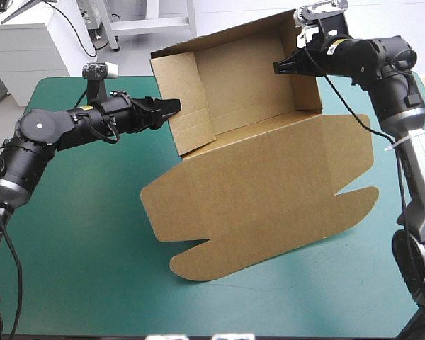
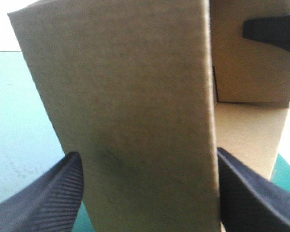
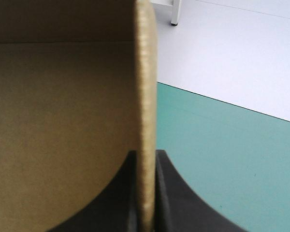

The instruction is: Fold the box

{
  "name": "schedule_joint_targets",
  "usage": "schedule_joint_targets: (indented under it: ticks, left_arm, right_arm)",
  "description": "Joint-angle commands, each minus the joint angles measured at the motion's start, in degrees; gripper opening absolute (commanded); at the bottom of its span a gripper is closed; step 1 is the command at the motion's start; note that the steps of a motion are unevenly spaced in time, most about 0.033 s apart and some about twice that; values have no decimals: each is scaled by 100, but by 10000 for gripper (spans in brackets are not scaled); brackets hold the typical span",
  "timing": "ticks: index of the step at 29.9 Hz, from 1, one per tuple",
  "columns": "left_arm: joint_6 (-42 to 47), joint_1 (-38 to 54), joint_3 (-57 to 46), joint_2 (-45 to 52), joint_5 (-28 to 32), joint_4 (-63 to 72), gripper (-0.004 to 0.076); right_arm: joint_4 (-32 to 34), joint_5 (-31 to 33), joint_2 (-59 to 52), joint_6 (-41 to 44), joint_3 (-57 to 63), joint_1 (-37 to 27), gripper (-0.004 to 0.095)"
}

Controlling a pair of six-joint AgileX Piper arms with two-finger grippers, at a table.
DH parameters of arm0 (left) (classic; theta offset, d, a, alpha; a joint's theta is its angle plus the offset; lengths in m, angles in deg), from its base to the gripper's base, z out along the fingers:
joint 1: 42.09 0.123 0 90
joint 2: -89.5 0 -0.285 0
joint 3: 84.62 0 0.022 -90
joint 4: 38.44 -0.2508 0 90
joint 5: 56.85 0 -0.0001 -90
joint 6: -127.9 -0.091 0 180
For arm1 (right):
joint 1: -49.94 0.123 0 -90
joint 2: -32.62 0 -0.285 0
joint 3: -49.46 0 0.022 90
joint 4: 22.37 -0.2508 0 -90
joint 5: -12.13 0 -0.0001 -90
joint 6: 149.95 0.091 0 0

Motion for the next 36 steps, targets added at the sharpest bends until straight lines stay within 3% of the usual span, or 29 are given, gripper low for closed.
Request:
schedule_joint_targets:
  ticks: [1,12,14,19,20,28,36]
  left_arm:
    - [830,-327,502,171,391,-903,498]
    - [3884,-1480,1706,-408,240,-4837,459]
    - [3929,-1595,1868,-592,240,-4943,384]
    - [3891,-1694,2148,-1030,175,-4932,29]
    - [3862,-1694,2164,-1098,133,-4932,-6]
    - [3822,-1683,2486,-1637,-178,-5163,-8]
    - [3694,-1683,2828,-2116,-986,-5339,-8]
  right_arm:
    - [169,-540,-308,393,-151,120,-17]
    - [110,-416,-274,696,-151,167,-17]
    - [110,-343,-234,713,-151,167,-17]
    - [-164,0,-62,676,-140,167,-17]
    - [-164,51,-26,664,-128,167,-17]
    - [-173,640,213,538,-106,167,-19]
    - [-173,1519,783,516,-106,167,-19]
